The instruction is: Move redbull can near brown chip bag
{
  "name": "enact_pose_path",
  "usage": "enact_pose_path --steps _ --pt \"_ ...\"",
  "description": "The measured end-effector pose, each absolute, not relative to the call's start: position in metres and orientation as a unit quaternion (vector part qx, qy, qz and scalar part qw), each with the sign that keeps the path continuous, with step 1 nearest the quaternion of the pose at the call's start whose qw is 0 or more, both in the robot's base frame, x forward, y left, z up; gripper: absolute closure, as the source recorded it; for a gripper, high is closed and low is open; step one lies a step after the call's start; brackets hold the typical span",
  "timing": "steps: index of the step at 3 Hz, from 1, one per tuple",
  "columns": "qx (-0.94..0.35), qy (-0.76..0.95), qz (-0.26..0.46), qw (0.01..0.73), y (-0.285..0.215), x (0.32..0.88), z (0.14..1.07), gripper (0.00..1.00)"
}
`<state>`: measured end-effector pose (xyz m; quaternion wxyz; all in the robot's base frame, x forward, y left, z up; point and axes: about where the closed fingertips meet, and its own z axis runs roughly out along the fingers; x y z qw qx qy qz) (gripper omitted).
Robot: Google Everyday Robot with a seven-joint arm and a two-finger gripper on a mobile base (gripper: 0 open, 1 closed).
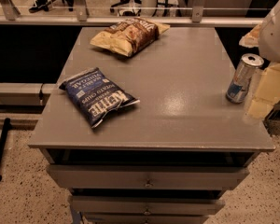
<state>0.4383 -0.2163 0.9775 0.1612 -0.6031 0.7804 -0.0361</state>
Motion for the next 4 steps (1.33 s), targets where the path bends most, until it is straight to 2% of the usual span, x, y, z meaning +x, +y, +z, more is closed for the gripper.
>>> enact_pose_path --steps 1,4 --pt "-0.607 0.776 -0.039 0.168 -0.221 0.442 0.974 0.00" --pt "-0.551 0.798 -0.060 0.236 -0.309 0.494 0.969 0.00"
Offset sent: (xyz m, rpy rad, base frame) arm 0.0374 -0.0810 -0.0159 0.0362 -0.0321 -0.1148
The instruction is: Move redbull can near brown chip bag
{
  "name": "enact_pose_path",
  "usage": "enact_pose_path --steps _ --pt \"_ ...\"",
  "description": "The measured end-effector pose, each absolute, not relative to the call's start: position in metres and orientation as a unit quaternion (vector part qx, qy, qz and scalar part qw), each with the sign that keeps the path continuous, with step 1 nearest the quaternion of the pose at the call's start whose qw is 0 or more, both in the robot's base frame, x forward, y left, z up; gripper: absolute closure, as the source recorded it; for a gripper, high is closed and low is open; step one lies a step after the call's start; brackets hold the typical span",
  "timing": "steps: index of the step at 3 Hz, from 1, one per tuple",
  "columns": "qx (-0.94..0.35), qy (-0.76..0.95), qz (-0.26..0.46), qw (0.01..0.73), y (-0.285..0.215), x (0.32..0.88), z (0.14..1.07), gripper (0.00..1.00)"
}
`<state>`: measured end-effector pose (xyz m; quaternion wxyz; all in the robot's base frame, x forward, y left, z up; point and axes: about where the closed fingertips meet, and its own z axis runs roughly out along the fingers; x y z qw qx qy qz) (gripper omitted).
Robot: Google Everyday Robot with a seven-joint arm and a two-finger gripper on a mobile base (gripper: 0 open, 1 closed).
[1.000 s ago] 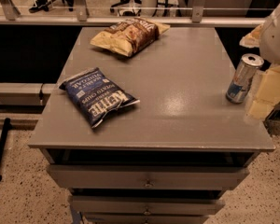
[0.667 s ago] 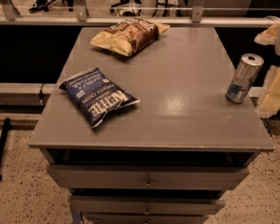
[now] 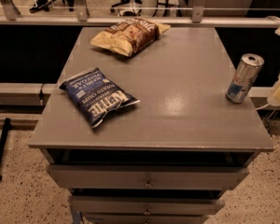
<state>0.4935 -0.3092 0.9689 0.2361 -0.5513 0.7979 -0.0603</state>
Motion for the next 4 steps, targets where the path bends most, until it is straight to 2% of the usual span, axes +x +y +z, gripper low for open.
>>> enact_pose_path --steps 2,4 --pt "-0.508 0.800 0.006 0.319 -0.348 0.525 0.940 0.00" --pt "-0.464 0.780 0.122 0.401 -0.321 0.546 0.896 0.00"
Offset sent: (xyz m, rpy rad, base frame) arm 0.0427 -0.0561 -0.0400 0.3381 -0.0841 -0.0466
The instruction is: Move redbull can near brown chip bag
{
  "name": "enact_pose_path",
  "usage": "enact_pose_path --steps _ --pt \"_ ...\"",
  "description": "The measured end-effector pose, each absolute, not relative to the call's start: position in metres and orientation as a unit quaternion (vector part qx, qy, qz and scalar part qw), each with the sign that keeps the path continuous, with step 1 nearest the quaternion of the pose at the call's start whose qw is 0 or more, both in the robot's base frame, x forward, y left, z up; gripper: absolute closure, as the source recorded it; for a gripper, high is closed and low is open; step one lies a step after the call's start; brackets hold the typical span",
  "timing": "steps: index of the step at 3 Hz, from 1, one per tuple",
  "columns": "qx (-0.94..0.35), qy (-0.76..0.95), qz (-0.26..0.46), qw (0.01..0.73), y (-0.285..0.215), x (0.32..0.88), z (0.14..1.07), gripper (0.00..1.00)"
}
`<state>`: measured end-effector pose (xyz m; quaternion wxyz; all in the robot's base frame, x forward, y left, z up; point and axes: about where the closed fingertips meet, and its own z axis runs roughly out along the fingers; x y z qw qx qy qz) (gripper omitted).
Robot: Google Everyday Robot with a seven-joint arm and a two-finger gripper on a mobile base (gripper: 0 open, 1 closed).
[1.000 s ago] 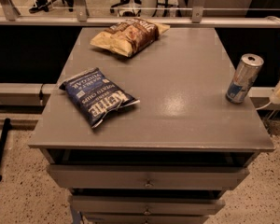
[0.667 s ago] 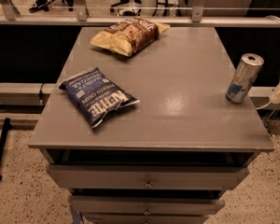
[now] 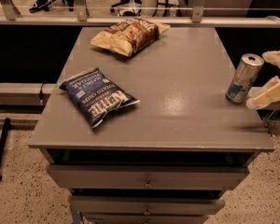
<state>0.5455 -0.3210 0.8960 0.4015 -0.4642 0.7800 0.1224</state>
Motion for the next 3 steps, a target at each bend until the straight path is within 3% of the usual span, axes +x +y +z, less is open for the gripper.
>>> enact_pose_path --steps 1,3 --pt "-0.447 0.763 0.160 0.438 -0.299 0.561 0.884 0.03" --pt "-0.425 0.750 0.174 0.475 -0.285 0.580 0.881 0.49"
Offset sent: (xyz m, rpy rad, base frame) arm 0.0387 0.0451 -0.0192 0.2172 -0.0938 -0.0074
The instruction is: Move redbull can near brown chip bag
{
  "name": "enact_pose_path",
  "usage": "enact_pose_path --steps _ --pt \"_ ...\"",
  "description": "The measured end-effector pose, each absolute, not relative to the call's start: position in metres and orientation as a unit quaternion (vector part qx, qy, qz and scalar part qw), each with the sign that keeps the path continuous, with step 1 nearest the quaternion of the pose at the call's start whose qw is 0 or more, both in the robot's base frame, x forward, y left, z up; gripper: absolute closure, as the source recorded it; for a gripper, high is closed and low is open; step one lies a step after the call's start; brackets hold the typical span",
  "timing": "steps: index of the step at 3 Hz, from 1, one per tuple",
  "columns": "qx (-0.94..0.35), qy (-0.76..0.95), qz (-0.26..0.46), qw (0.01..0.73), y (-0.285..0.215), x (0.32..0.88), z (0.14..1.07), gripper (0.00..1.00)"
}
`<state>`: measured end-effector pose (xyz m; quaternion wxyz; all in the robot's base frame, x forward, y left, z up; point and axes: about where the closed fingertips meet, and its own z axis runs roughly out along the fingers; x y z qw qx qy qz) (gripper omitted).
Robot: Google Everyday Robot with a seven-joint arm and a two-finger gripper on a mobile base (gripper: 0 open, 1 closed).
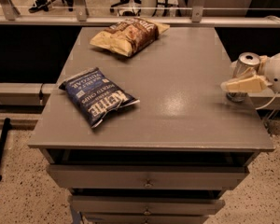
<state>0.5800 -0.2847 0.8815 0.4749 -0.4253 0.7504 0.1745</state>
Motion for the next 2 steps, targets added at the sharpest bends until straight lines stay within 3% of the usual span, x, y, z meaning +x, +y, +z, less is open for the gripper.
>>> enact_pose_path --steps 1,2 --pt "-0.417 0.737 0.175 0.502 -0.288 0.589 0.904 0.80" --pt "-0.418 0.718 0.157 0.534 -0.308 0.596 0.960 1.00"
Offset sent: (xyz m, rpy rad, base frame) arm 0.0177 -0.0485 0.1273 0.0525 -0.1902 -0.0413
